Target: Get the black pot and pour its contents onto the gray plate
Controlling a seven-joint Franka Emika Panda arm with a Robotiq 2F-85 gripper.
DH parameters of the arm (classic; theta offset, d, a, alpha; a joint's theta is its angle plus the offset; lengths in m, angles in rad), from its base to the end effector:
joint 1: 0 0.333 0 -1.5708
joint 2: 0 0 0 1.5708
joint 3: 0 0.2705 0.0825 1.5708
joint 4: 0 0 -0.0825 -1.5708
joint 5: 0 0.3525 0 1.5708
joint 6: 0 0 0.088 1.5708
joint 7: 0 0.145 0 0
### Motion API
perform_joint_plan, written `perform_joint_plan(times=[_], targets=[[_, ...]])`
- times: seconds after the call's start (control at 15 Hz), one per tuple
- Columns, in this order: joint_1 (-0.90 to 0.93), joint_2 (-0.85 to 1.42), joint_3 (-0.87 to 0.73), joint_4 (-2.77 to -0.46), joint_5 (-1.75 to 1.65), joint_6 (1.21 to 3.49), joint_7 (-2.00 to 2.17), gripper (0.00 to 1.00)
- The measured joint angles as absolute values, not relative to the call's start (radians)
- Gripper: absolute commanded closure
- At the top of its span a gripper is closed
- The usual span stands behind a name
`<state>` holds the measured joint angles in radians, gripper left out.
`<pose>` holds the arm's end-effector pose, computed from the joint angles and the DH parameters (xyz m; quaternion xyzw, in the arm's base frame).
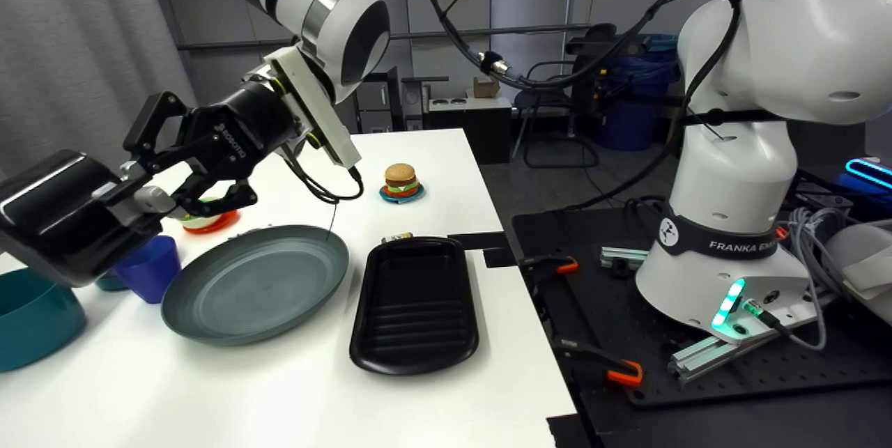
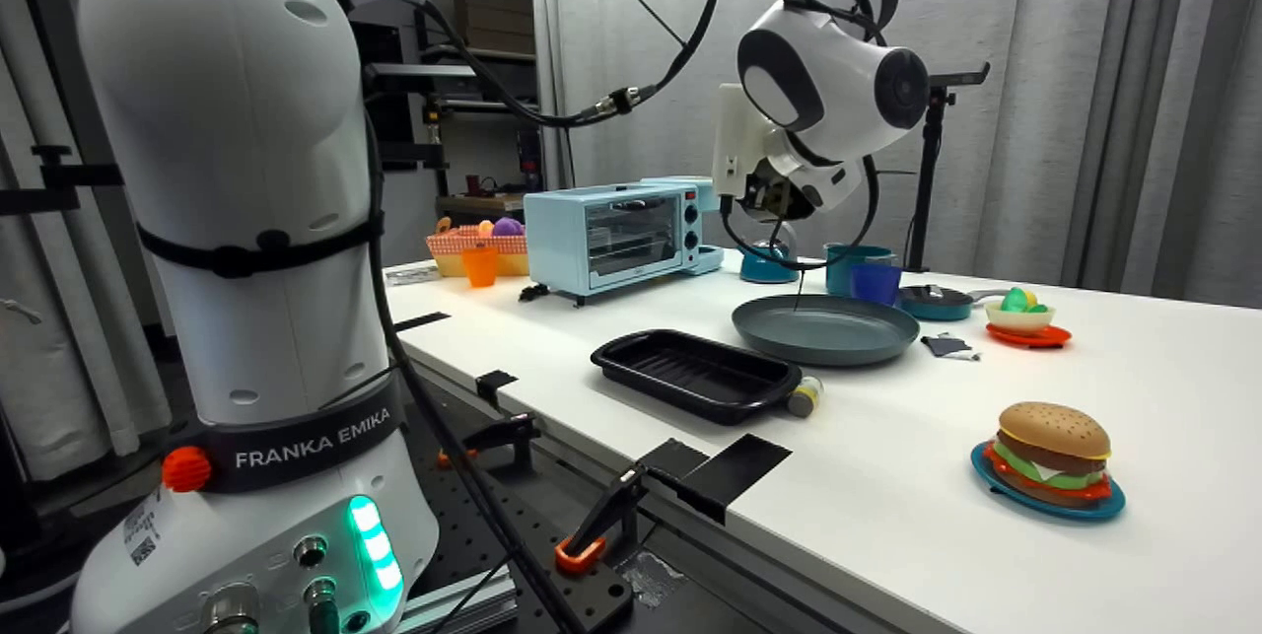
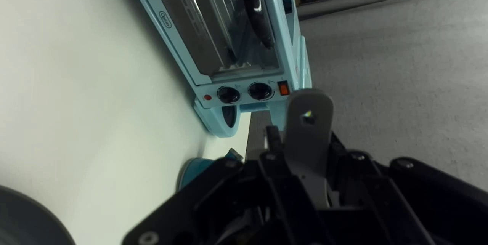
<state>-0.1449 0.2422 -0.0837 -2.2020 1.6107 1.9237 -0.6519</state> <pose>0.5331 -0.0159 0.2579 -0.7482 0.2644 -0.0905 0.6017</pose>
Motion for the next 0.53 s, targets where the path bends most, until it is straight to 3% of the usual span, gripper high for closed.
perform_joint_plan(times=[0.53], targets=[[-0.162,0.275,-0.134,-2.208,1.653,1.746,-0.684,0.93]])
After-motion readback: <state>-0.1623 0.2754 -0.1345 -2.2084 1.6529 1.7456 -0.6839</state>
